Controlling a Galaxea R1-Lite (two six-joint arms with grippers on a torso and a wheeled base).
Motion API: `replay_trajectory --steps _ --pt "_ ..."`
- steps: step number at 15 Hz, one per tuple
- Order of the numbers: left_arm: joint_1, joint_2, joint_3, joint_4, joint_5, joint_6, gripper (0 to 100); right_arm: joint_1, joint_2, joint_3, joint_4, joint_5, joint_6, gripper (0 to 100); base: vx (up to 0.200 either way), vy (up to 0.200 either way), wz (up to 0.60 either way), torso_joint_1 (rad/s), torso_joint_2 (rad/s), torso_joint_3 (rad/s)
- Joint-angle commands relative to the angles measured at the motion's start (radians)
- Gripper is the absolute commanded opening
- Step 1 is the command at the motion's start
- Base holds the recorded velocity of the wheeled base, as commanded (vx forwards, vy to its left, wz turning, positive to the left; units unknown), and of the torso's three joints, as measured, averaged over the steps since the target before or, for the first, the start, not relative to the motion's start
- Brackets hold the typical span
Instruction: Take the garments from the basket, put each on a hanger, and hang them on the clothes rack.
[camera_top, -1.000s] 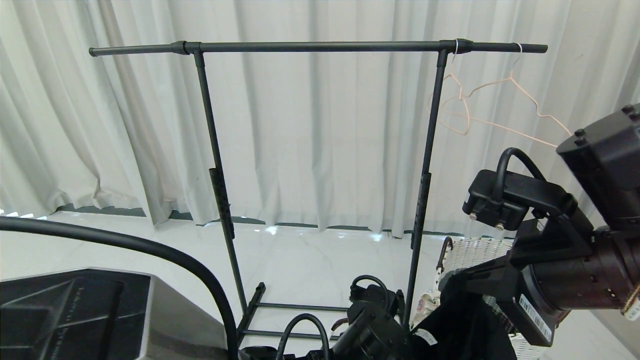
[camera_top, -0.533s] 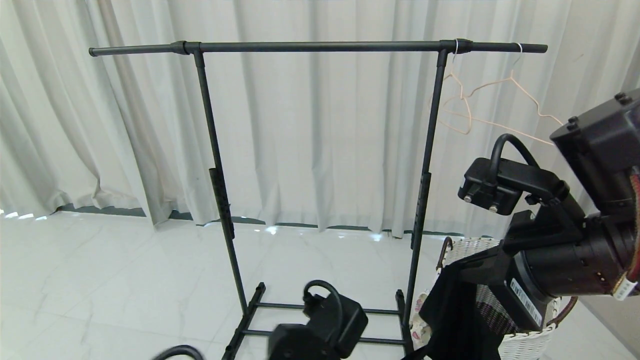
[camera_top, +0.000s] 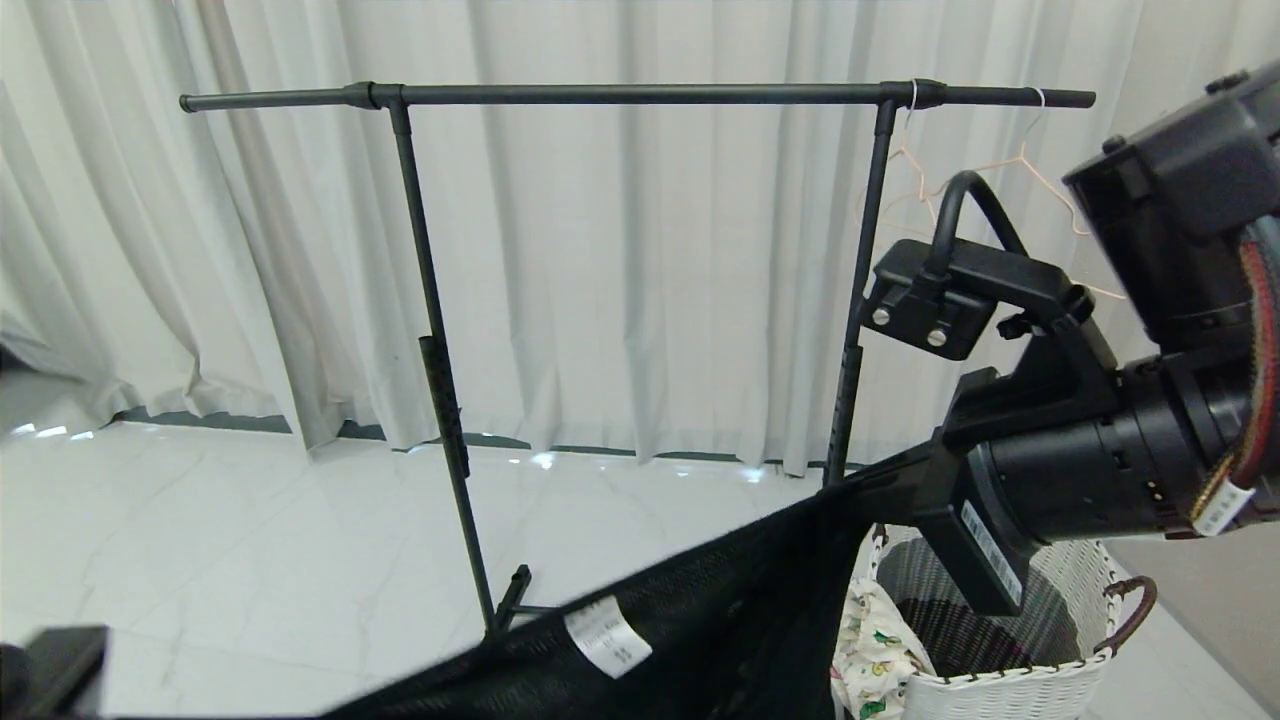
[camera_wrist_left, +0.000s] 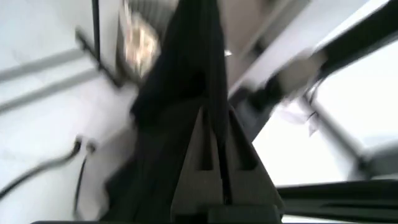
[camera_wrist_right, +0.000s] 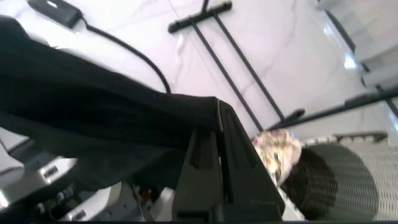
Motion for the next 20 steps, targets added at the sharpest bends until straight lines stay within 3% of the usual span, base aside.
replay_trajectory --steps 1,4,5,6,8,13,15,17,19,20 --pt "0.126 -0.065 -0.121 0.053 -0.005 0.010 0 0.012 0.058 -0.062 -0.001 0.000 -0.001 0 0.000 0.000 0.00 0.000 0.00 0.000" --pt "0.291 0.019 -0.116 0.109 0.013 0.182 0 0.005 0.061 -0.067 0.002 -0.015 -0.001 0 0.000 0.000 0.00 0.000 0.00 0.000" --pt "0.291 0.019 -0.116 0.109 0.013 0.182 0 0.005 0.061 -0.067 0.002 -0.015 -0.001 0 0.000 0.000 0.00 0.000 0.00 0.000" --pt "0.362 0.094 -0.122 0.107 0.033 0.350 0 -0.010 0.039 -0.047 0.002 -0.040 0.032 0 0.000 0.000 0.00 0.000 0.00 0.000" --pt "0.417 0.143 -0.119 0.083 0.026 0.527 0 -0.031 0.004 -0.022 0.002 -0.066 0.090 0 0.000 0.000 0.00 0.000 0.00 0.000" --pt "0.405 0.286 -0.155 -0.120 -0.016 0.594 0 -0.099 -0.165 0.059 0.004 -0.079 0.127 0 0.000 0.000 0.00 0.000 0.00 0.000" --pt "0.405 0.303 -0.136 -0.152 -0.050 0.708 0 -0.127 -0.205 0.068 0.004 -0.076 0.125 0 0.000 0.000 0.00 0.000 0.00 0.000" --pt "0.403 0.314 -0.119 -0.157 -0.109 0.768 0 -0.128 -0.220 0.044 0.004 -0.076 0.121 0 0.000 0.000 0.00 0.000 0.00 0.000" --pt "0.396 0.325 -0.118 -0.189 -0.122 0.775 0 -0.128 -0.226 0.034 0.004 -0.076 0.119 0 0.000 0.000 0.00 0.000 0.00 0.000" --pt "0.377 0.346 -0.118 -0.270 -0.128 0.774 0 -0.128 -0.237 0.016 0.004 -0.075 0.119 0 0.000 0.000 0.00 0.000 0.00 0.000"
